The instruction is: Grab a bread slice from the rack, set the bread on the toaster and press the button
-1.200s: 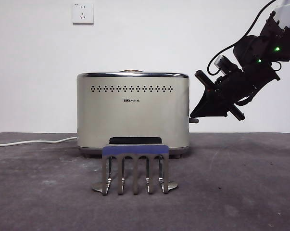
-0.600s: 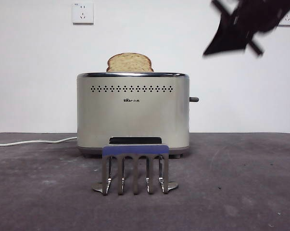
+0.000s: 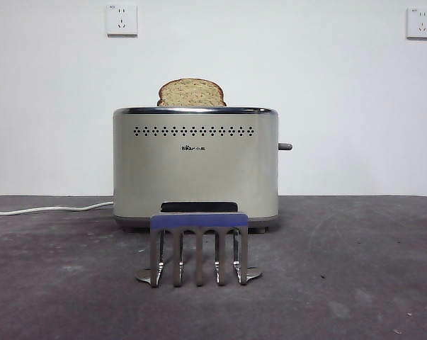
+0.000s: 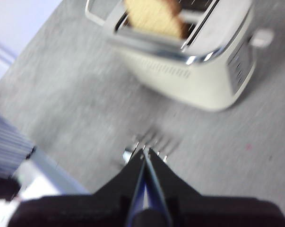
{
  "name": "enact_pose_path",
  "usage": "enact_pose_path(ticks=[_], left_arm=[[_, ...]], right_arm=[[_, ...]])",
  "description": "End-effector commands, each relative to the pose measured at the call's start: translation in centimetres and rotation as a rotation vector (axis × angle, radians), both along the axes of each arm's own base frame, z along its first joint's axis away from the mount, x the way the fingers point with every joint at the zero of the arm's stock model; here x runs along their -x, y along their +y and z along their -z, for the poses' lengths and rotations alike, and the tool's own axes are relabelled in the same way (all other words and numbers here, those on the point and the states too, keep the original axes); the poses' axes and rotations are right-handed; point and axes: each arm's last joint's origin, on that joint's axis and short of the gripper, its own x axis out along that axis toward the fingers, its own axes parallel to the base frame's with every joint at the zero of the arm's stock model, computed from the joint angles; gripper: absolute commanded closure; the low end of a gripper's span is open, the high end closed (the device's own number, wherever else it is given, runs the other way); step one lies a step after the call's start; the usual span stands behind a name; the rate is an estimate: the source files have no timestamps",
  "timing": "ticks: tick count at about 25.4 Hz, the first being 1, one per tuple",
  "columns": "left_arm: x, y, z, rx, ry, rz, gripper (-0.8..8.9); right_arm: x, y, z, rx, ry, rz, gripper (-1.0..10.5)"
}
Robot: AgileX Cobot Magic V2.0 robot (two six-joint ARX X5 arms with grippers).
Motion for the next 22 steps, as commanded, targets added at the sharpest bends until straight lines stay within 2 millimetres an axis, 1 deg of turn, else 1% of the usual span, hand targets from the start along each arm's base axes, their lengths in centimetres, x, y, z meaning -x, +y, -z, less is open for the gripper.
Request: enact_pose_path(ticks=[1,2,3,6,10,14,22], left_arm=[[0.1,0.0,0.1,-0.002,0.018,0.003,7.09],[0.1,0.0,0.2,-0.004,0.023,0.004,7.98],[0.1,0.0,0.2,-0.005,0.029,0.007,8.27],[0.2,-0.1,0.3,0.012,0.044,0.040,8.22],[0.2,-0.1,0.2,0.013,0.044,0.040,8.17],[0.2,-0.1,0.2,0.013,0.042,0.041,8.17],[0.2,-0.1,0.2,0.013,0.041,0.039,8.17]], right_arm=[[1.7,-0.1,-0.1,0.025,0.000,-0.038,9.6],[2.3,-0.1,-0.3,0.025,0.002,-0.043,9.6],[2.9,-0.1,-0.5,0.024,0.002,-0.049,9.6],[4.2,-0.2,-0.9,0.022,-0.014,-0.055,9.6],[4.9,-0.4,-1.2,0.012,-0.033,-0.048,9.5],[5.3,-0.4,-1.4,0.011,-0.044,-0.048,9.5],[5.3,-0.4,-1.4,0.011,-0.044,-0.048,9.5]])
